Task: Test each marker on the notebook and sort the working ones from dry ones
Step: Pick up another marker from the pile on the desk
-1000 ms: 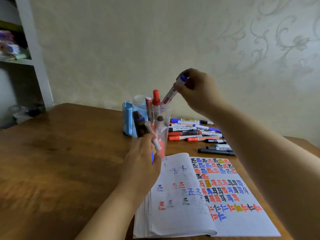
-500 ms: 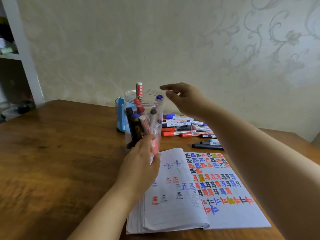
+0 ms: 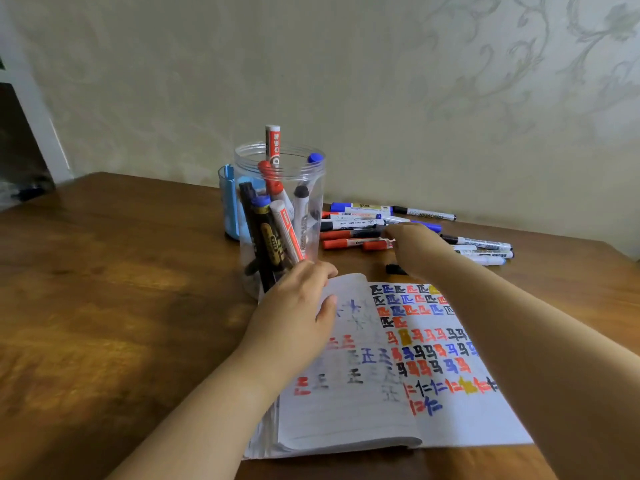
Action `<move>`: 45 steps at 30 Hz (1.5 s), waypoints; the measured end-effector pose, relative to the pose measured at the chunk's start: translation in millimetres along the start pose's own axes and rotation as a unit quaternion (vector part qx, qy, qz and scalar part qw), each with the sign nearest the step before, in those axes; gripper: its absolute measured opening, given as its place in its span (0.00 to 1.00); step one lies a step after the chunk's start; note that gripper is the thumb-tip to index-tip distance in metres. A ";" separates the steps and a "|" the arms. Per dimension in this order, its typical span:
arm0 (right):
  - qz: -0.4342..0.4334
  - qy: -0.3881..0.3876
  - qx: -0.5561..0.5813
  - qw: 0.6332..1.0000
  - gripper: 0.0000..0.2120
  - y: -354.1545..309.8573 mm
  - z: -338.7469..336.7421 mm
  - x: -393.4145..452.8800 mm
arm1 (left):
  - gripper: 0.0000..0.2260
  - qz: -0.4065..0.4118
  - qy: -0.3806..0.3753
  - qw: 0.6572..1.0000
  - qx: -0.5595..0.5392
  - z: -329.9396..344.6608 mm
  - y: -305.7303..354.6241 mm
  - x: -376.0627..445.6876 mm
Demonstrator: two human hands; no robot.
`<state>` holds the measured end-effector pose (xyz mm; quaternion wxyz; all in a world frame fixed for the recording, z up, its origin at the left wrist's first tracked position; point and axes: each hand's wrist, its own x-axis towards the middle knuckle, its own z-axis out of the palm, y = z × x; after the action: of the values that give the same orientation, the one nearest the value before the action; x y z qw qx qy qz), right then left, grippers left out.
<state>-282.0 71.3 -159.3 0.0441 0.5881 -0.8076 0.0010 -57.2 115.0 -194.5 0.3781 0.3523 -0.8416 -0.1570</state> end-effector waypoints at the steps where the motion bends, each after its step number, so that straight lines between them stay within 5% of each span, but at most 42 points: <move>1: -0.010 -0.016 -0.004 1.000 0.25 -2.1 0.2 5.0 | 0.13 0.007 0.005 1.000 0.017 -0.1 0.2 0.4; 10: -0.092 -0.056 -0.144 0.984 0.17 -4.0 4.4 23.9 | 0.11 0.051 0.027 0.995 0.078 1.1 0.8 2.2; 13: -0.093 0.021 -0.169 0.981 0.14 3.1 7.3 18.9 | 0.11 0.044 0.023 0.996 0.071 -1.1 2.4 1.5; 16: -0.128 0.123 -0.084 0.981 0.11 4.1 -1.0 -0.6 | 0.12 0.036 0.025 0.998 0.047 -2.8 4.7 0.6; 18: -0.135 0.205 0.093 0.965 0.10 -0.9 -12.5 -25.4 | 0.12 0.028 0.033 0.998 0.035 -2.3 5.2 -0.2; 20: -0.111 0.230 0.289 0.923 0.02 -4.7 -26.1 -58.1 | 0.11 0.030 0.037 0.999 0.025 -2.2 6.2 -0.7; 23: -0.062 0.212 0.469 0.855 0.05 -2.6 -30.2 -104.0 | 0.09 0.051 0.034 0.998 0.007 0.0 7.7 -0.8; 27: -0.009 0.127 0.689 0.714 0.02 5.3 -23.5 -149.2 | 0.12 0.071 0.019 0.997 -0.015 -1.1 18.6 -6.1; 30: 0.044 0.068 0.785 0.614 0.04 10.0 -15.6 -170.7 | 0.16 0.089 -0.031 0.995 -0.020 -1.2 26.0 -12.4; 36: 0.012 0.029 0.864 0.502 0.11 0.8 0.8 -178.3 | 0.13 0.071 -0.069 0.994 -0.045 0.7 33.4 -19.4; 41: -0.027 0.091 0.801 0.591 0.12 -3.2 -7.5 -175.0 | 0.20 0.093 -0.059 0.993 -0.049 2.7 35.9 -19.1; 45: -0.040 0.167 0.601 0.780 0.11 4.2 -13.8 -178.9 | 0.21 0.098 -0.018 0.994 -0.037 1.7 33.9 -17.4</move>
<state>-230.6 243.3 -158.3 -0.1839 0.5178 -0.5984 0.5831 -66.4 151.3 -186.7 0.3892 0.2513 -0.8722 -0.1567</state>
